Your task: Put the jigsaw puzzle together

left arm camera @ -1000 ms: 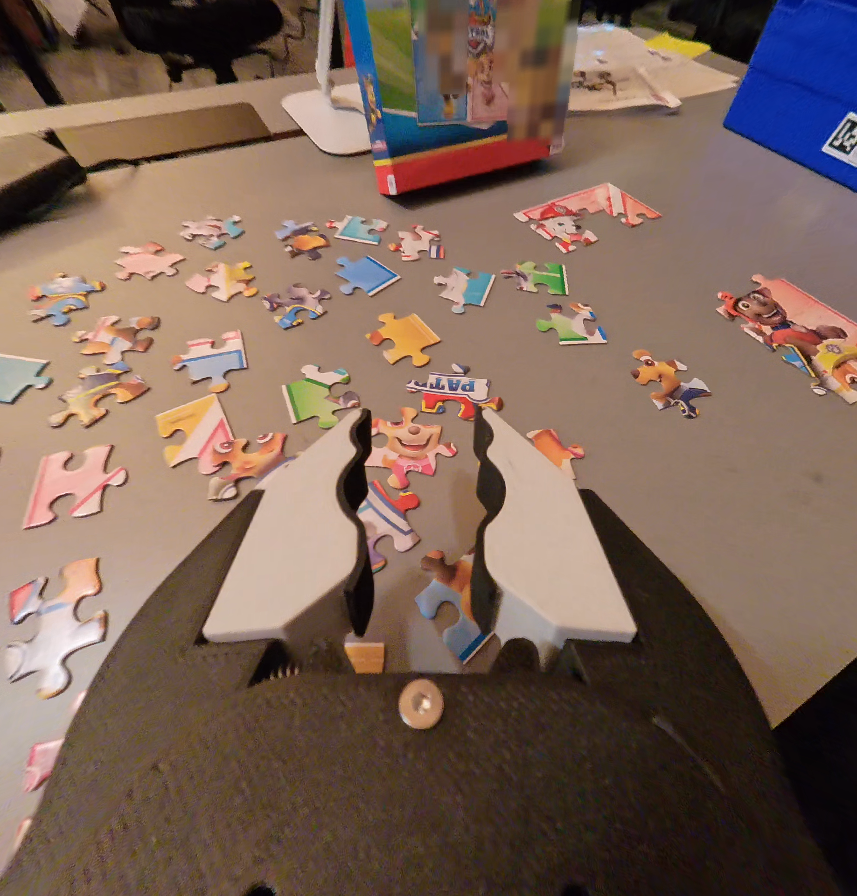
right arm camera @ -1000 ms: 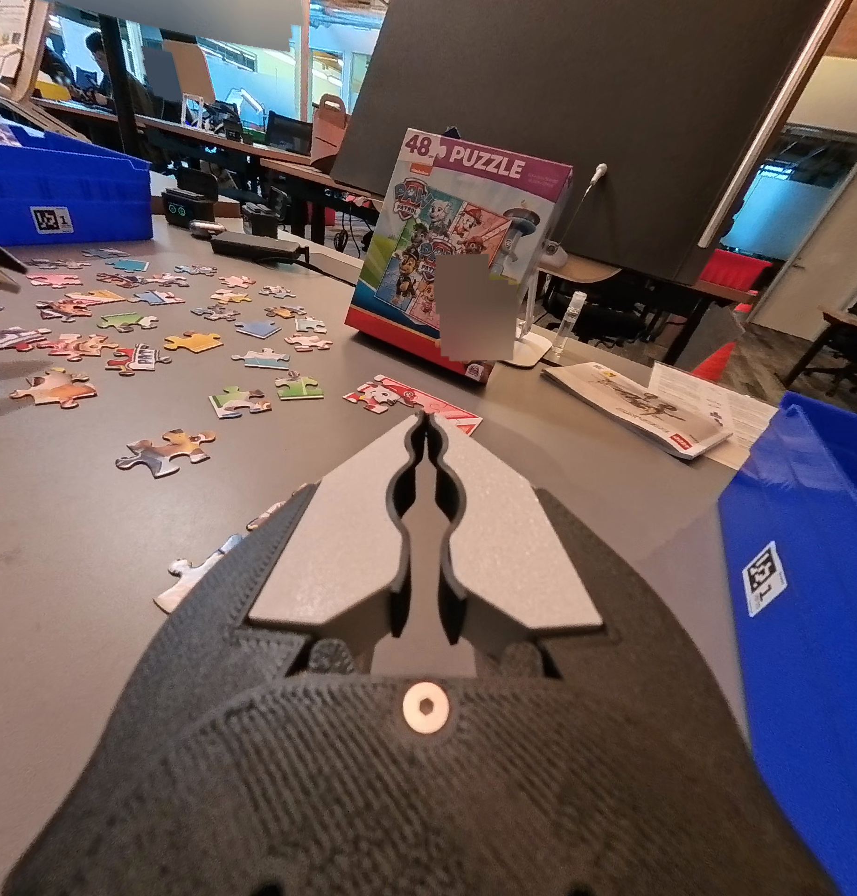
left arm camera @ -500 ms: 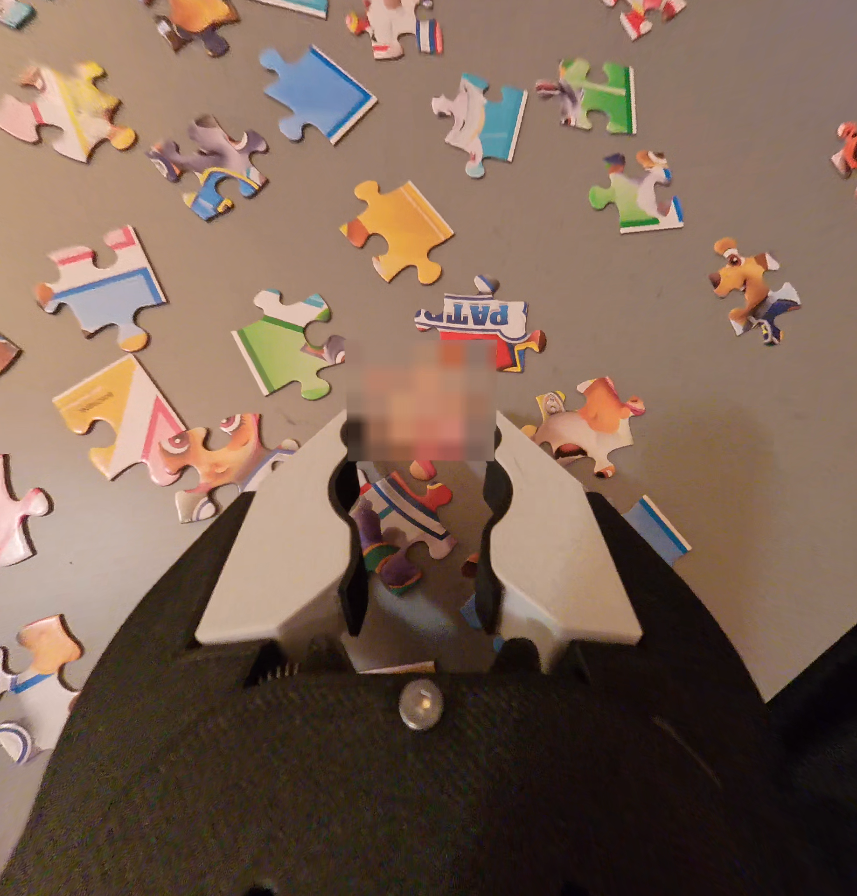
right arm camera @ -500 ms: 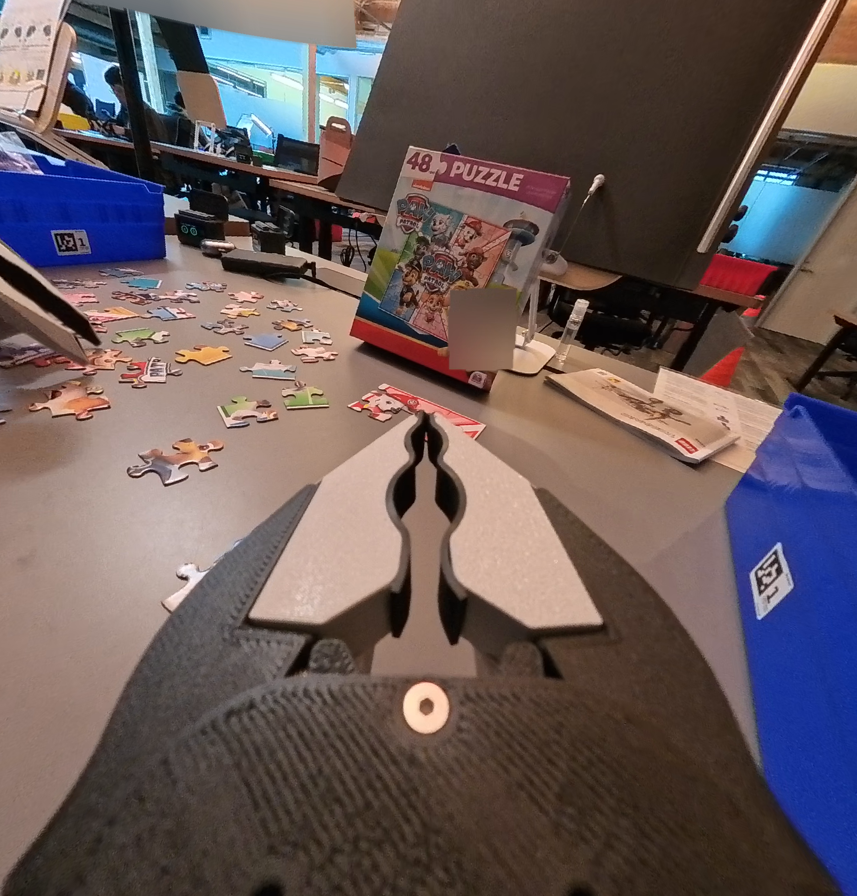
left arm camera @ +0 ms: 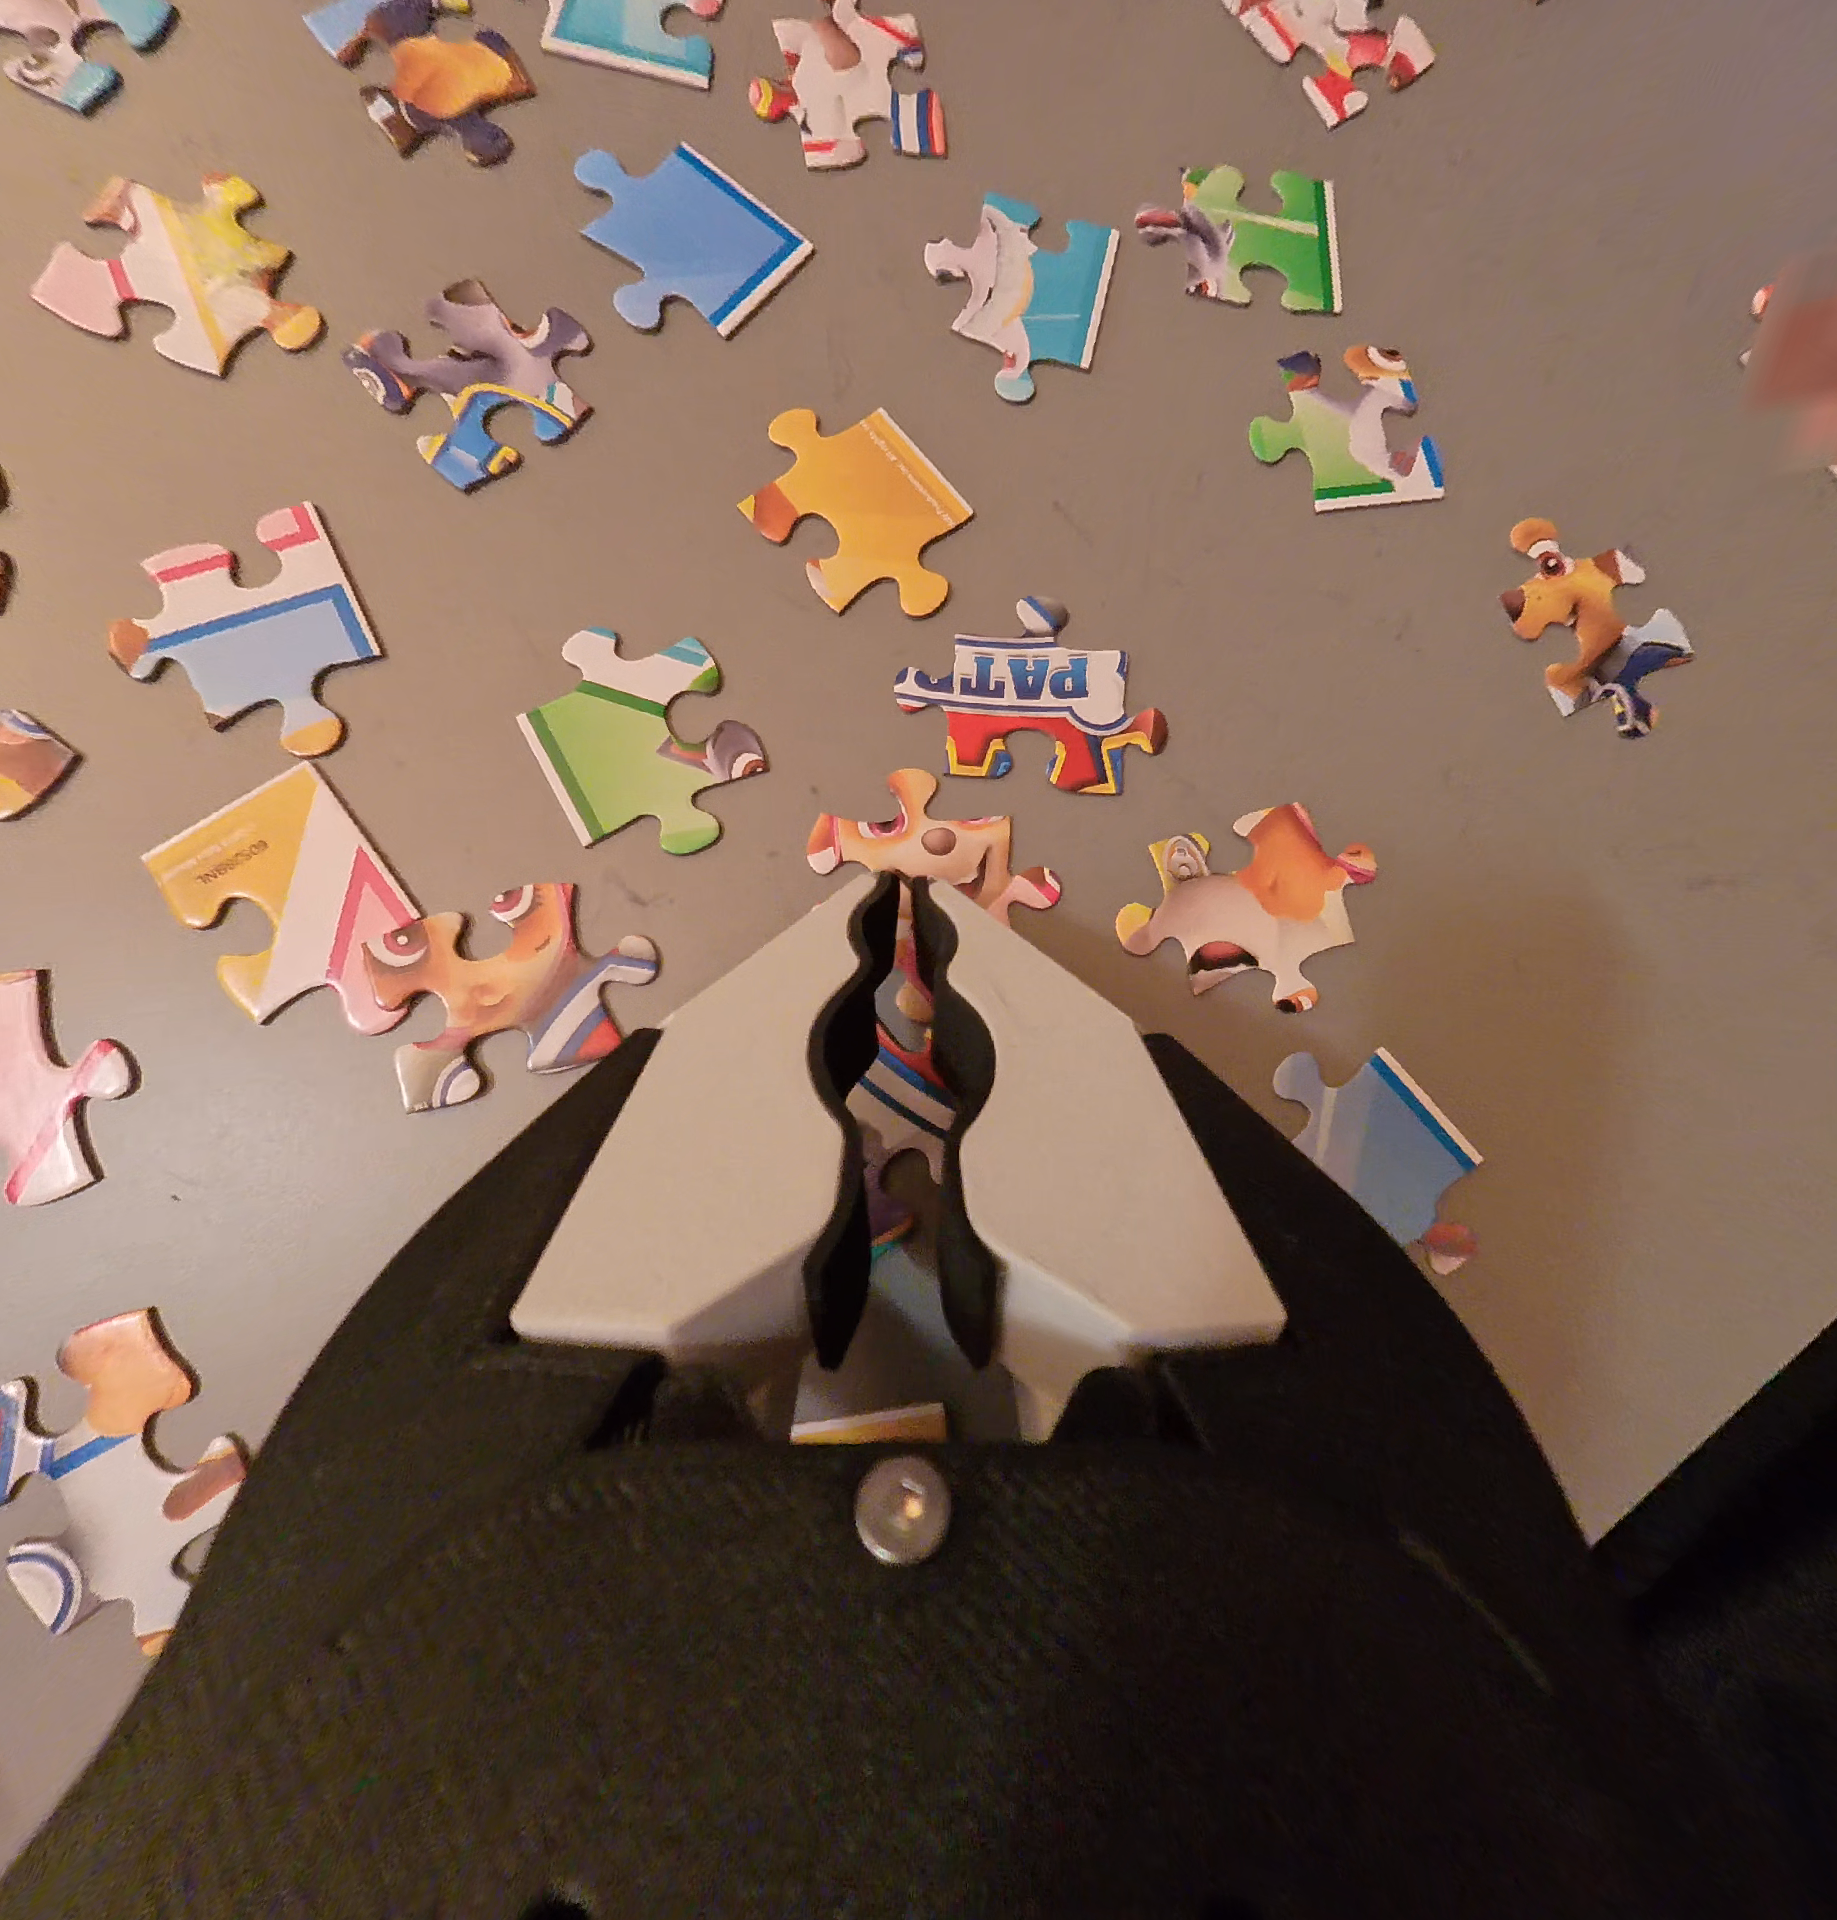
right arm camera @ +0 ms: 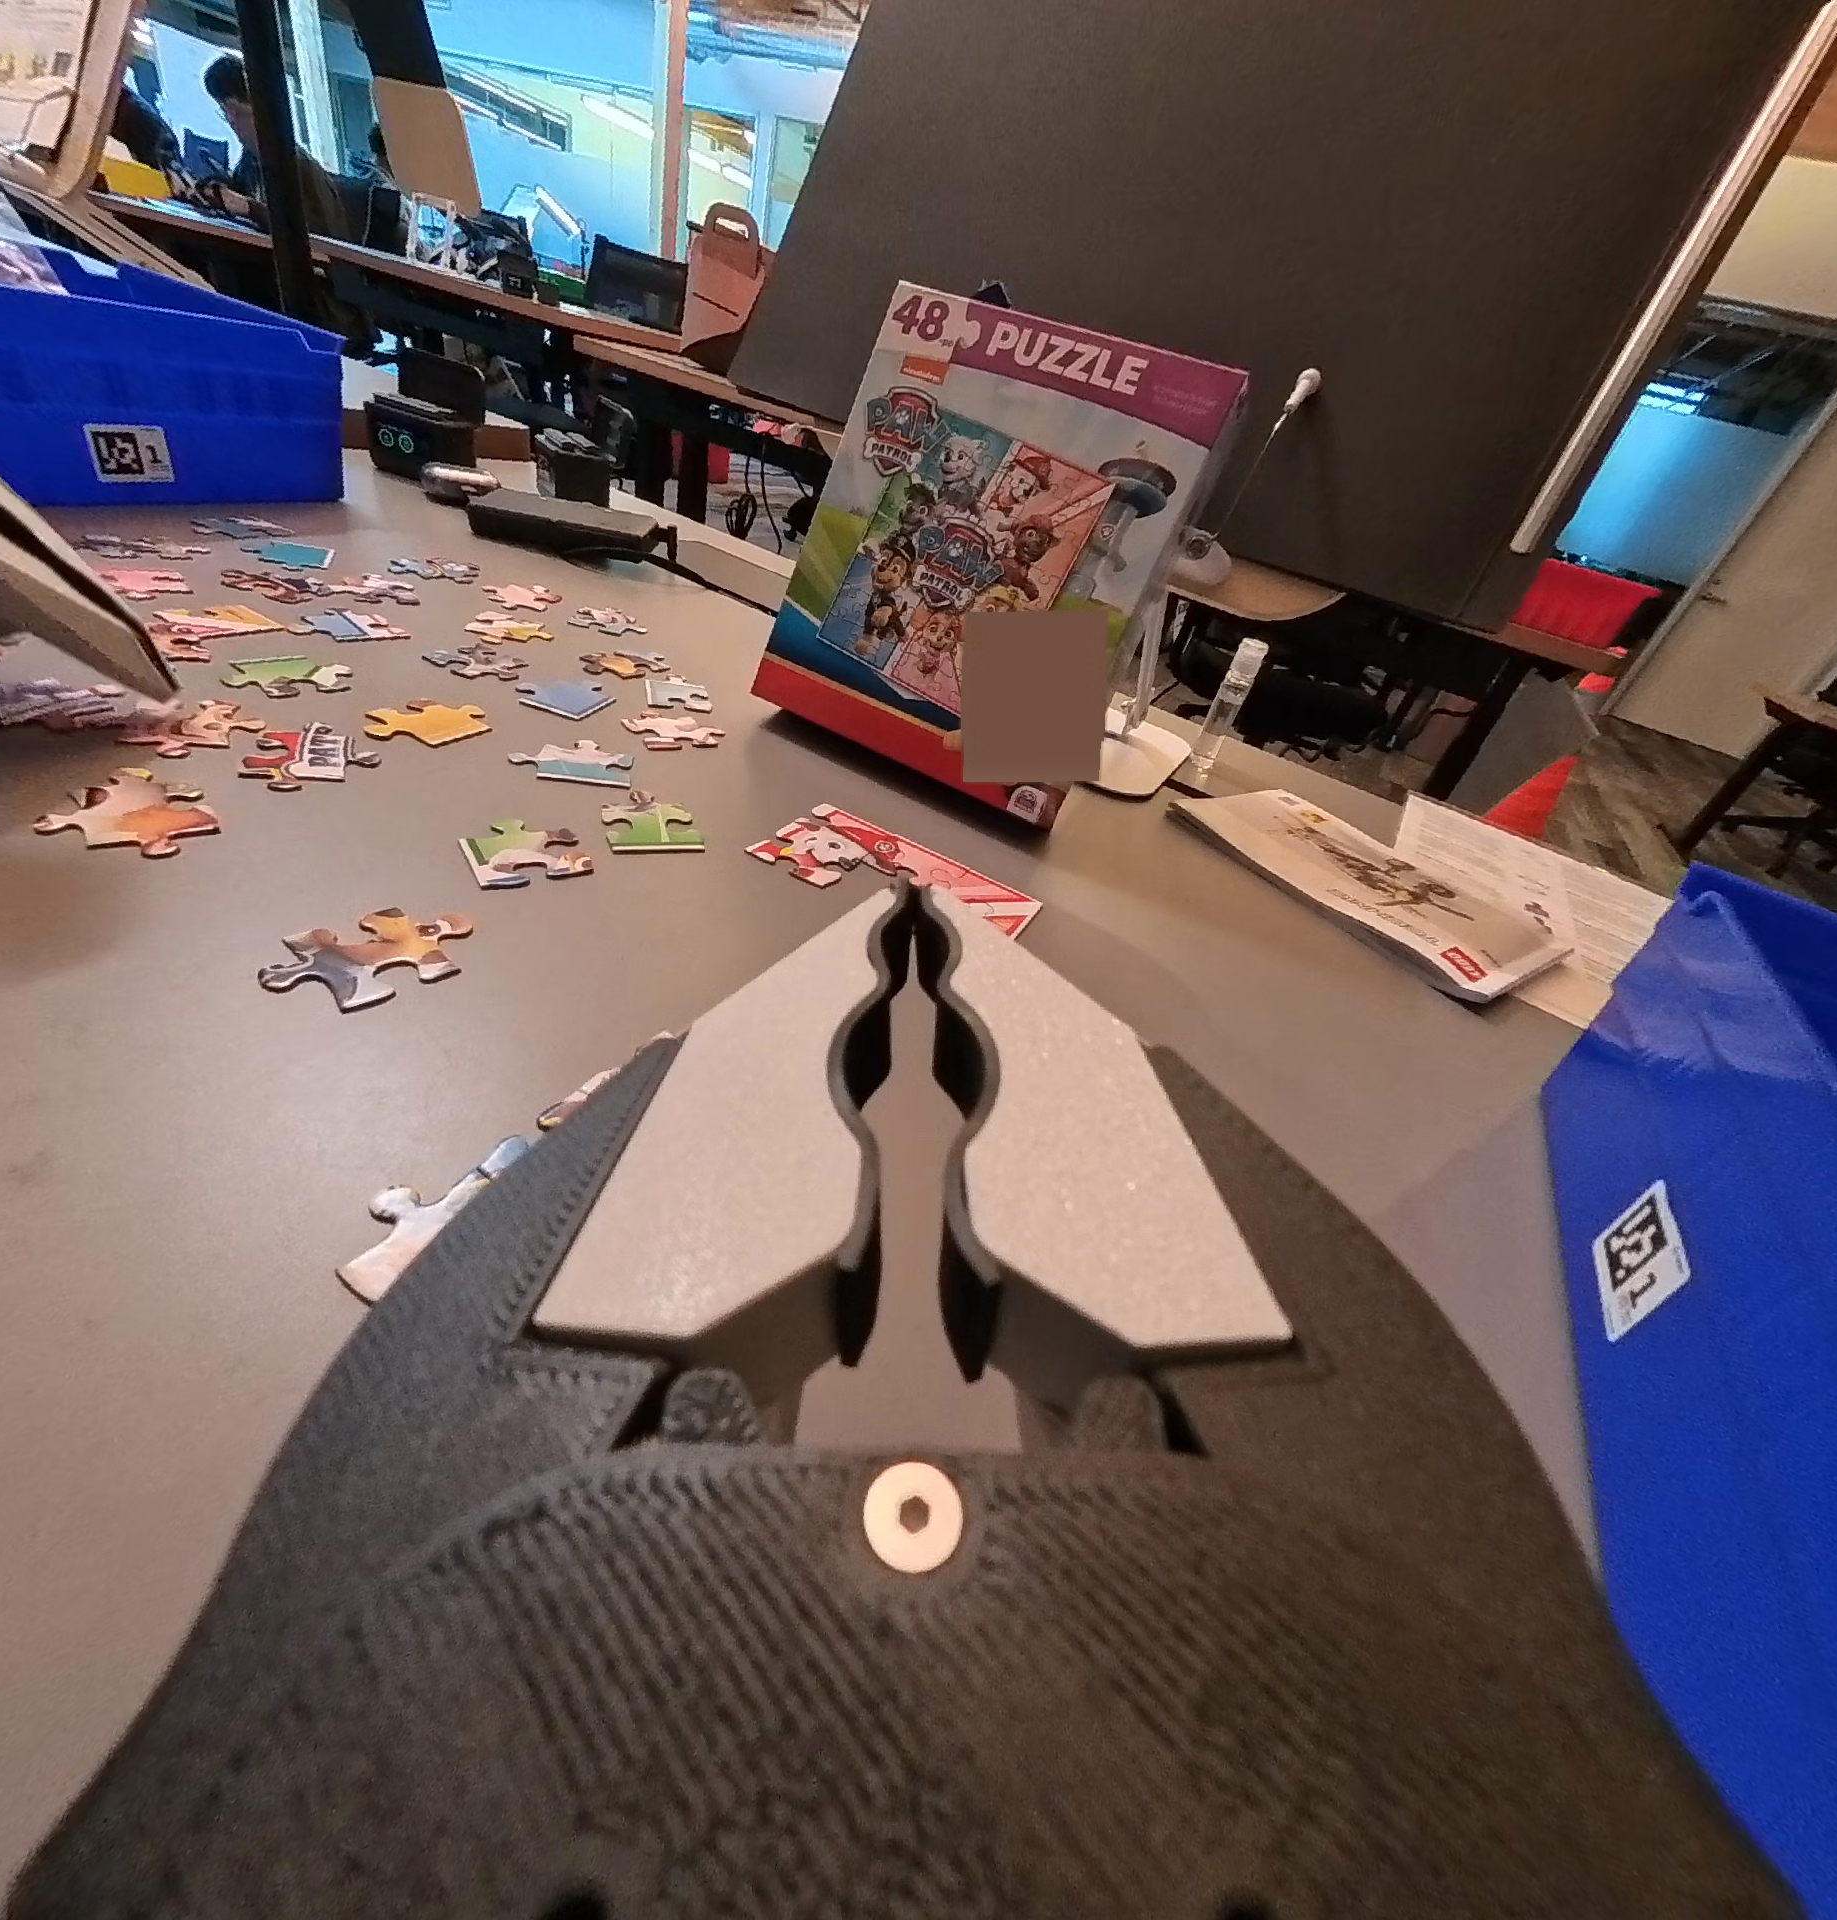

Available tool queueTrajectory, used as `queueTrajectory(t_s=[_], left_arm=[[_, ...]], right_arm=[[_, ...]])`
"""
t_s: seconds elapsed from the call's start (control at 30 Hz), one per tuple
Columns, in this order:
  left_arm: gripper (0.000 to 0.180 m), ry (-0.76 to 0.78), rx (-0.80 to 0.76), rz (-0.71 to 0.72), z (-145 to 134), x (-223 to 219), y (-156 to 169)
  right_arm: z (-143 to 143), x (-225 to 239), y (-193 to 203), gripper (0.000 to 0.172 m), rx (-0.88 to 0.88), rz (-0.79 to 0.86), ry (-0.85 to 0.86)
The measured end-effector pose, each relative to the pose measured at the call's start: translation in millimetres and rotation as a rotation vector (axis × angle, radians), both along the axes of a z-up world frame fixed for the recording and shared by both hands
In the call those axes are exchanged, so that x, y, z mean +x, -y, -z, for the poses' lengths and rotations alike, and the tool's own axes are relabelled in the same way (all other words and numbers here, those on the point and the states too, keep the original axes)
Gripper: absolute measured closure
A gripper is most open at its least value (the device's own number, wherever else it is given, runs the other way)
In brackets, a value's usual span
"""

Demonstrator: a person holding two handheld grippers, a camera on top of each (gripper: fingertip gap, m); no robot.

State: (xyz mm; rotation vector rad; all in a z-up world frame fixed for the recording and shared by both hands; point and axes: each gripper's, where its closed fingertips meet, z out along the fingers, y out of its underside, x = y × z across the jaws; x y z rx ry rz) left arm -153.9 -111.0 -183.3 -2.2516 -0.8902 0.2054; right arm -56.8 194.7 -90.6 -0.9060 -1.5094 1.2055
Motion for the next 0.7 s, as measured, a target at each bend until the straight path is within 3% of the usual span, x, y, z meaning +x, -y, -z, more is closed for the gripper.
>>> queueTrajectory(t_s=[0.33, 0.7], left_arm=[[0.168, -0.058, 0.044, -0.053, -26.7, -3.6, 20.7], [0.176, -0.062, 0.058, 0.02, -43.6, 21.3, 16.1]], right_arm=[[0.0, 0.2, 1.2, 0.172, 0.01, -0.002, -0.002], [0.8, -0.2, 2.0, 0.172, 0.017, 0.0, 0.001]])
